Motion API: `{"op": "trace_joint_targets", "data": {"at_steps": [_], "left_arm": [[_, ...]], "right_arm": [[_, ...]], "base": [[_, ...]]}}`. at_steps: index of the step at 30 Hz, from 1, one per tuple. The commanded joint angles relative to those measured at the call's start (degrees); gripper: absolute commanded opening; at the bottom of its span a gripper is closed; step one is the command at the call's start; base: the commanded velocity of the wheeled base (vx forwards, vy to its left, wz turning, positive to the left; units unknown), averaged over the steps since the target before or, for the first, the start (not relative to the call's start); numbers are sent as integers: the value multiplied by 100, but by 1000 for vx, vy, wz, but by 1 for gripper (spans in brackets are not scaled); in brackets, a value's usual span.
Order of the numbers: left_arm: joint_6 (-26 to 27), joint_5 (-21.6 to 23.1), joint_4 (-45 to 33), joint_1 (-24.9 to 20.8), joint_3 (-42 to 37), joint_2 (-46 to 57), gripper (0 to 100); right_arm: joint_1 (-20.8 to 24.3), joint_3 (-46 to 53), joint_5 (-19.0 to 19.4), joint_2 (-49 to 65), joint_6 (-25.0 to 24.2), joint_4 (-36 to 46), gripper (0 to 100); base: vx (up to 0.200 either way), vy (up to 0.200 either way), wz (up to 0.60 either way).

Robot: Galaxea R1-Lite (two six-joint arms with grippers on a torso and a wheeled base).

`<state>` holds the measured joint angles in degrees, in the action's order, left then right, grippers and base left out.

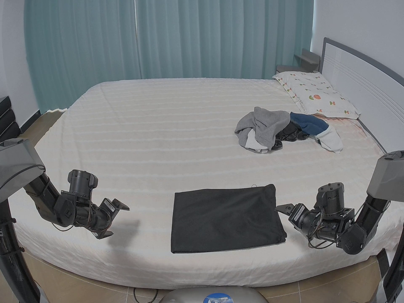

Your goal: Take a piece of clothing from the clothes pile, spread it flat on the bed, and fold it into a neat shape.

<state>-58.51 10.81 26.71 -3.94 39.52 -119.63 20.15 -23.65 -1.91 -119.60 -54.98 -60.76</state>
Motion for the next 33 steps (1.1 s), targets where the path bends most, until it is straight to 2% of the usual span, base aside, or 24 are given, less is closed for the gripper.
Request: {"op": "trace_joint_targets", "data": {"at_steps": [1,9,13,21,30,33], "left_arm": [[-11,9,106,-11,-50,10,100],[-55,-35,133,-274,-23,18,100],[-81,-44,133,-424,47,18,100],[-64,-53,115,-432,311,1,100],[-11,-158,71,-573,1453,-351,100],[226,-185,80,-626,1936,-817,100]], "right_arm": [[112,133,-2,121,-171,-68,100],[138,141,-46,86,-145,-182,100],[129,159,-55,104,-145,-191,100],[121,176,-72,113,-145,-191,100],[138,370,-72,86,-162,-191,100],[165,458,-81,104,-162,-200,100]], "base": [[0,0,0],[0,0,0],[0,-200,0],[0,-200,0],[0,-200,0],[0,0,0]]}}
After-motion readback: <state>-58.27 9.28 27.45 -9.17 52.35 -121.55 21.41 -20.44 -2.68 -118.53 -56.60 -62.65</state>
